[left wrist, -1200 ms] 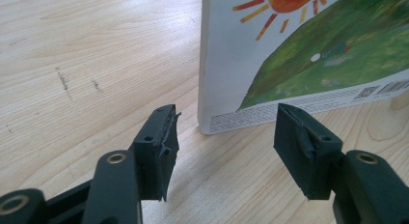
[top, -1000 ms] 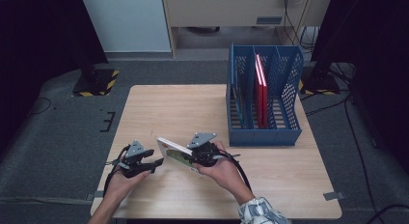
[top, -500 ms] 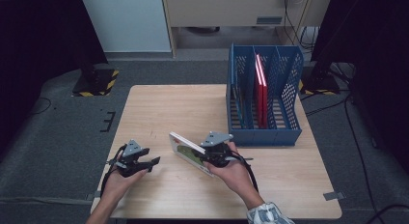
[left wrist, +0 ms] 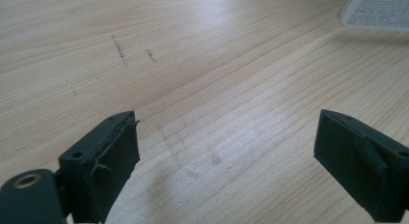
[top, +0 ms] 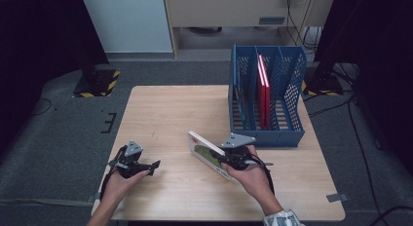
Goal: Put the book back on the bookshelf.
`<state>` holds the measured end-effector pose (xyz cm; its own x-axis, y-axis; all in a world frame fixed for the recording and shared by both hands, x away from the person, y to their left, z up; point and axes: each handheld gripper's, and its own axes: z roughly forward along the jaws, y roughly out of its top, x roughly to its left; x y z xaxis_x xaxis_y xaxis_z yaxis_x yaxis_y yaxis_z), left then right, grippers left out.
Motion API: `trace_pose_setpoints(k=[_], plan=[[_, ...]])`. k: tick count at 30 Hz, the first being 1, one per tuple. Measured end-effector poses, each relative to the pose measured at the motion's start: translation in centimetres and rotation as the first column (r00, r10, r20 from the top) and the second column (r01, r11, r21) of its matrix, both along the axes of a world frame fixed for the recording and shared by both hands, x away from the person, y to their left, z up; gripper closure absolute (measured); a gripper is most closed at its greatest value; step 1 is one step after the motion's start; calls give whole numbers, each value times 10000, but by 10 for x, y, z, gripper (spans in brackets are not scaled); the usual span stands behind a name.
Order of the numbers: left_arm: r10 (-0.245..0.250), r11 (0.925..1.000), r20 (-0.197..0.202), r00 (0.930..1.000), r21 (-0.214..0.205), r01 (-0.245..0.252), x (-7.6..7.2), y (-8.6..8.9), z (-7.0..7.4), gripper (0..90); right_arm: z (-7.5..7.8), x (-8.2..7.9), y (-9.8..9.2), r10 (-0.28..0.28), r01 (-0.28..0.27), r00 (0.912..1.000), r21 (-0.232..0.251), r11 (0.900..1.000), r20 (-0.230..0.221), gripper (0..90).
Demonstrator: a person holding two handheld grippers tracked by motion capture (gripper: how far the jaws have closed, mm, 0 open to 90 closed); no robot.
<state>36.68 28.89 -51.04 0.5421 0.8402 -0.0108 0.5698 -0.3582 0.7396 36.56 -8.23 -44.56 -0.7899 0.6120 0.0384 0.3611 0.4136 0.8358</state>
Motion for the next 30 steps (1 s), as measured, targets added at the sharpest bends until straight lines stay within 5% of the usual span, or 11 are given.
trace_pose_setpoints(k=[16, 30], plan=[[309, 9994, -16, 9995, 164, -309, 1, 8, -4, 32, 4, -4, -17, -180, 180, 9998, 75, 9998, 23, 764], [289, 9992, -36, 9996, 260, -288, 1, 7, -4, 32, 11, -21, -56, -712, 712, 9975, 227, 9972, 15, 764]])
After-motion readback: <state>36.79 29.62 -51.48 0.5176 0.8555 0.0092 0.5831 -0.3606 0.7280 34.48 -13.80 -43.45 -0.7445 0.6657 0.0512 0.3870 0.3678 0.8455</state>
